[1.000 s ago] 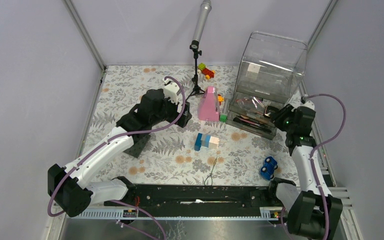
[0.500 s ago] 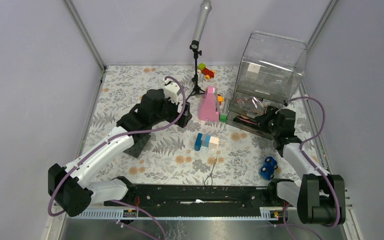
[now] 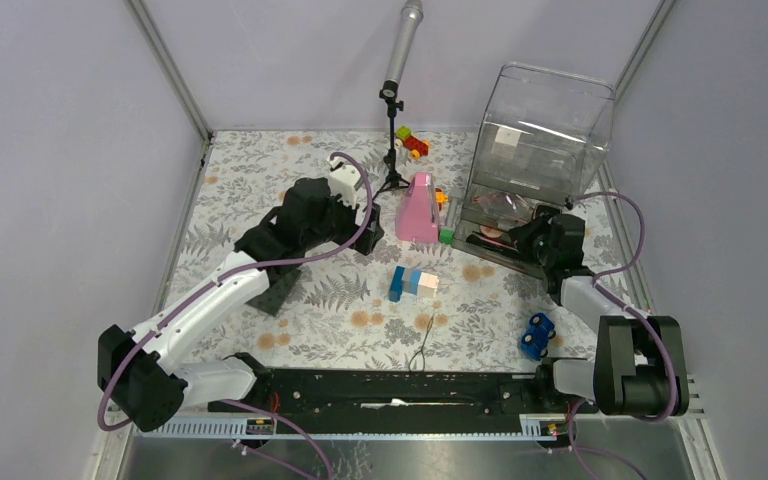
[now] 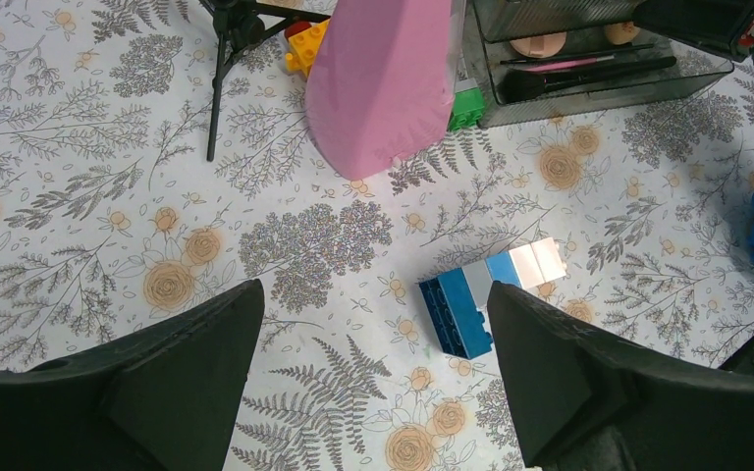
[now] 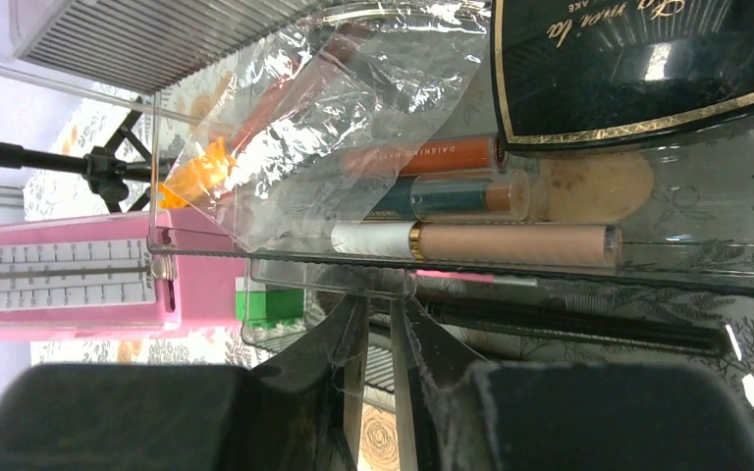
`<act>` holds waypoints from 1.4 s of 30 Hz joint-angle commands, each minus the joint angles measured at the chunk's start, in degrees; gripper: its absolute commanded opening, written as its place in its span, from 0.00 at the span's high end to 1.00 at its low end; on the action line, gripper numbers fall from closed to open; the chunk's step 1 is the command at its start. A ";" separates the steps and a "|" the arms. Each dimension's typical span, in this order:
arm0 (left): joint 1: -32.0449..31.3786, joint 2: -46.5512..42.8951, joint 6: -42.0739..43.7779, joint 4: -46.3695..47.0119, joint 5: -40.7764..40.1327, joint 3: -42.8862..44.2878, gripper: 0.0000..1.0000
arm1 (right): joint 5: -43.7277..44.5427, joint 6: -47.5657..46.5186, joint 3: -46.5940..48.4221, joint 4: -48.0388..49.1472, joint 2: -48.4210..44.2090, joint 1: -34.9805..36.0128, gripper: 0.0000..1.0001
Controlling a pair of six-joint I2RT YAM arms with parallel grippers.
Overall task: Organize the makeup
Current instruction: Close the drawer in the storage box.
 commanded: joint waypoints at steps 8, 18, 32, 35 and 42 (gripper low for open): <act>0.30 -0.04 0.54 2.86 1.46 0.37 0.06 | 5.07 2.26 2.81 14.32 5.73 0.46 0.77; 0.35 -0.05 0.59 2.81 1.55 0.41 0.06 | 9.36 5.75 0.60 26.91 11.45 0.48 0.74; 0.31 0.04 0.72 2.74 1.70 0.37 0.06 | 10.03 7.45 0.87 39.11 19.76 0.49 0.71; 0.30 0.12 0.72 2.79 1.64 0.33 0.06 | 10.81 7.11 0.81 40.97 20.61 0.49 0.67; 0.30 0.13 0.72 2.74 1.40 0.33 0.05 | 11.77 6.69 2.32 42.36 23.02 0.49 0.64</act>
